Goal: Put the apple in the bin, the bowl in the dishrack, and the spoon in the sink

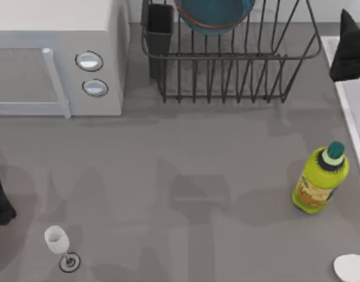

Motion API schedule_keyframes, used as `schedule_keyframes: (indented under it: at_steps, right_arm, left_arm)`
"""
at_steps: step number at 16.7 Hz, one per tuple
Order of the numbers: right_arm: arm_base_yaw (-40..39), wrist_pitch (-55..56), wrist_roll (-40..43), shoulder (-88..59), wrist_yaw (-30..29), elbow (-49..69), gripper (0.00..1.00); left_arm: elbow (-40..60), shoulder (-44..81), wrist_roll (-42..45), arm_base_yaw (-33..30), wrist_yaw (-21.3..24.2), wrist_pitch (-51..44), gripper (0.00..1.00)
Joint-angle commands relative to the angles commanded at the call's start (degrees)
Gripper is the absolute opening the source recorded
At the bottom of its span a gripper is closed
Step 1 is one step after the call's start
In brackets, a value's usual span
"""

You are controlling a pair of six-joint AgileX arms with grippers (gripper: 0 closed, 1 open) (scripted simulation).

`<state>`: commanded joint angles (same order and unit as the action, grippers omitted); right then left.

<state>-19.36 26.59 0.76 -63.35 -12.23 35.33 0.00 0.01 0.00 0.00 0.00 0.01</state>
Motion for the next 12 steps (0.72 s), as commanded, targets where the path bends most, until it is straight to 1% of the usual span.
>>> schedule_keyframes:
  at_steps: [3,6,9,12]
  right_arm:
    - [6.0,-6.7,0.1,22.0,5.7,-12.2,1.0]
    - [11.4,-13.8,0.0,40.1,9.6,-22.4,1.0]
    - [15.7,-20.2,-0.3,53.2,11.5,-29.8,1.0]
    - [18.5,-24.9,-0.6,61.0,12.2,-34.1,1.0]
  left_arm:
    - [0.0,0.0,0.0,0.0,0.0,0.0,1.0]
    - [0.0,0.0,0.0,0.0,0.0,0.0,1.0]
    - [0.0,0.0,0.0,0.0,0.0,0.0,1.0]
    - [0.0,0.0,0.0,0.0,0.0,0.0,1.0]
